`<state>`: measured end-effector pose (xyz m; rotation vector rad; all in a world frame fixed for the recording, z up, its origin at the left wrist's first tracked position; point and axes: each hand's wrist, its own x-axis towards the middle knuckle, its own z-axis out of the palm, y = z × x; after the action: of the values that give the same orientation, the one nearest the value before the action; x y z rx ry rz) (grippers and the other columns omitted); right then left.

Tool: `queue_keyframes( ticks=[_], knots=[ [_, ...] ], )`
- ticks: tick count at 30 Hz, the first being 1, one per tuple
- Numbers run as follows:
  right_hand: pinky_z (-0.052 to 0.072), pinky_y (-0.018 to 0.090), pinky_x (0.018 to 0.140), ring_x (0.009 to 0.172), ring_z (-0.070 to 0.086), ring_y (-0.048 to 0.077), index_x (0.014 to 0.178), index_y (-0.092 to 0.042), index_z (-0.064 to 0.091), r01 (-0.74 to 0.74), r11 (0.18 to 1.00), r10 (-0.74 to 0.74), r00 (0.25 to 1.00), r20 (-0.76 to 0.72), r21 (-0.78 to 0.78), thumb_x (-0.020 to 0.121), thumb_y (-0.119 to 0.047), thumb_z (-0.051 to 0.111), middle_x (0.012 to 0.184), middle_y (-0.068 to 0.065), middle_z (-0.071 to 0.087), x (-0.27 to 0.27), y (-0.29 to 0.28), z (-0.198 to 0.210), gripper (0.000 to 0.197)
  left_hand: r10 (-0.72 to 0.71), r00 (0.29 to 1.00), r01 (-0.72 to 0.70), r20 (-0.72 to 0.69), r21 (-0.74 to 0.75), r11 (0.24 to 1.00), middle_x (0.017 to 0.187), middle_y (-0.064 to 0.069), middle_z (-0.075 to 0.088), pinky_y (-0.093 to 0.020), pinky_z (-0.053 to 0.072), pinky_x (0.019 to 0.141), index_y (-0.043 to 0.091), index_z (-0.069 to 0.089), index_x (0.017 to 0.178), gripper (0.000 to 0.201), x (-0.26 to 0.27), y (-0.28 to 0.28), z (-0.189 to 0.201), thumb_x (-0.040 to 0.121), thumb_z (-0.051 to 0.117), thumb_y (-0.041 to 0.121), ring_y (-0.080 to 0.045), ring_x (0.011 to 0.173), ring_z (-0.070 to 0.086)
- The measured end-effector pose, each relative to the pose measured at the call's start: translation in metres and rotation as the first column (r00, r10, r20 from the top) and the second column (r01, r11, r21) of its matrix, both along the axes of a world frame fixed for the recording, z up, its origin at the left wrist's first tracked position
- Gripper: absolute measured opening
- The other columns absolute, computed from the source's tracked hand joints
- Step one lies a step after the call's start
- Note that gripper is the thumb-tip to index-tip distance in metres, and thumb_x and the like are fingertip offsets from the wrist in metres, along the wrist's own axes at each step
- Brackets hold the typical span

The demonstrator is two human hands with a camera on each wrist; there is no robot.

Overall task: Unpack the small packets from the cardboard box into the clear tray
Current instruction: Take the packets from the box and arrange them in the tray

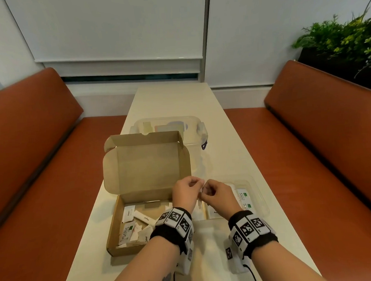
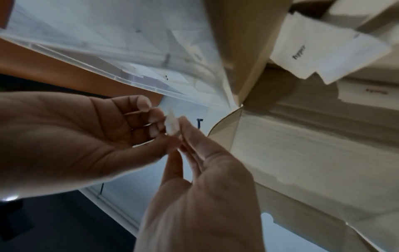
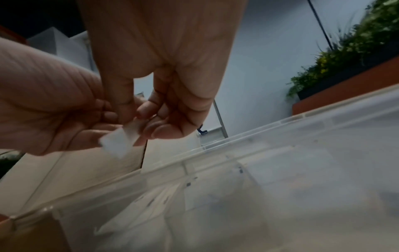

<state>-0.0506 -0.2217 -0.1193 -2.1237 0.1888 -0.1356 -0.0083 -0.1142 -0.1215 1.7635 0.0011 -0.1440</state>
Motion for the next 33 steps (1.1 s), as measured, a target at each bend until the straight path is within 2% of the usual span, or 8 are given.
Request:
queue_keyframes(
  ticks=[4, 10, 13, 17, 19, 24, 28, 33],
  knots=[
    [0.057, 0.033, 0.069, 0.066, 0.059, 0.014, 0.080, -0.009, 0.055, 0.031, 0.977, -0.026, 0.999, -0.024, 0.211, 0.082, -0.016, 0.070, 0.073, 0.002, 0.060, -0.003, -0.002, 0.000, 0.017, 0.051, 0.997, -0.053, -0.061, -0.039, 0.998, 0.076, -0.002, 0.065, -0.038, 0.057, 0.076, 0.020, 0.065, 0.077, 0.015, 0.002, 0.004, -0.004, 0.090, 0.061, 0.012, -0.022, 0.076, 0.063],
    [0.056, 0.026, 0.060, 0.062, 0.060, 0.018, 0.089, -0.010, 0.054, 0.071, 0.923, -0.029, 0.993, -0.116, 0.379, 0.077, -0.002, 0.073, 0.071, 0.012, 0.060, -0.004, -0.005, -0.001, 0.024, 0.040, 0.998, -0.040, -0.052, -0.003, 0.999, 0.080, 0.004, 0.066, -0.032, 0.053, 0.080, 0.018, 0.067, 0.085, 0.007, -0.002, 0.006, -0.008, 0.089, 0.061, 0.019, -0.019, 0.083, 0.063],
    [0.055, 0.028, 0.063, 0.062, 0.059, 0.018, 0.093, -0.008, 0.055, 0.138, 0.952, -0.091, 0.980, -0.178, 0.273, 0.078, -0.003, 0.073, 0.073, 0.011, 0.061, 0.001, -0.009, -0.005, 0.024, 0.076, 0.997, -0.075, -0.021, 0.052, 0.996, 0.083, 0.008, 0.066, -0.020, 0.044, 0.064, 0.022, 0.065, 0.082, 0.007, -0.003, 0.012, -0.010, 0.088, 0.063, 0.021, -0.009, 0.078, 0.060],
    [0.054, 0.023, 0.056, 0.058, 0.058, 0.015, 0.097, -0.007, 0.058, 0.138, 0.976, -0.091, 0.960, -0.265, 0.167, 0.078, -0.003, 0.073, 0.072, 0.007, 0.059, 0.009, -0.005, -0.011, 0.025, 0.125, 0.989, -0.123, -0.075, 0.035, 0.992, 0.082, -0.001, 0.067, -0.034, 0.052, 0.075, 0.020, 0.064, 0.077, 0.014, -0.002, 0.027, -0.011, 0.089, 0.060, 0.014, -0.019, 0.075, 0.059],
    [0.058, 0.030, 0.065, 0.063, 0.061, 0.019, 0.100, -0.007, 0.060, 0.120, 0.987, -0.082, 0.950, -0.300, 0.111, 0.078, -0.004, 0.072, 0.079, 0.010, 0.062, 0.012, 0.002, -0.013, 0.025, 0.137, 0.987, -0.134, -0.081, 0.048, 0.990, 0.084, -0.005, 0.068, -0.040, 0.053, 0.082, 0.021, 0.063, 0.075, 0.016, -0.002, 0.035, -0.010, 0.089, 0.059, 0.013, -0.021, 0.078, 0.060],
    [0.057, 0.035, 0.080, 0.077, 0.063, 0.022, 0.113, -0.005, 0.062, 0.020, 0.994, -0.057, 0.933, -0.355, -0.107, 0.085, 0.000, 0.059, 0.099, 0.017, 0.066, 0.016, 0.015, -0.020, 0.028, 0.163, 0.985, -0.158, -0.060, 0.082, 0.984, 0.081, 0.000, 0.068, -0.036, 0.052, 0.079, 0.022, 0.061, 0.077, 0.017, -0.002, 0.052, -0.009, 0.092, 0.057, 0.015, -0.019, 0.077, 0.061],
    [0.055, 0.036, 0.086, 0.091, 0.066, 0.028, 0.109, 0.004, 0.065, -0.140, 0.935, 0.002, 0.921, -0.389, -0.325, 0.082, 0.006, 0.051, 0.105, 0.020, 0.067, 0.019, 0.022, -0.020, 0.031, 0.184, 0.981, -0.176, -0.064, 0.114, 0.978, 0.082, 0.000, 0.068, -0.038, 0.052, 0.084, 0.020, 0.061, 0.080, 0.015, -0.003, 0.063, -0.007, 0.093, 0.056, 0.016, -0.018, 0.077, 0.059],
    [0.055, 0.033, 0.086, 0.092, 0.067, 0.026, 0.107, -0.001, 0.068, -0.236, 0.843, 0.027, 0.916, -0.400, -0.484, 0.084, 0.004, 0.051, 0.107, 0.014, 0.066, 0.021, 0.024, -0.021, 0.028, 0.200, 0.976, -0.188, -0.087, 0.127, 0.974, 0.085, -0.001, 0.068, -0.040, 0.053, 0.087, 0.022, 0.060, 0.076, 0.018, -0.003, 0.070, -0.003, 0.093, 0.055, 0.014, -0.021, 0.084, 0.063]
  ],
)
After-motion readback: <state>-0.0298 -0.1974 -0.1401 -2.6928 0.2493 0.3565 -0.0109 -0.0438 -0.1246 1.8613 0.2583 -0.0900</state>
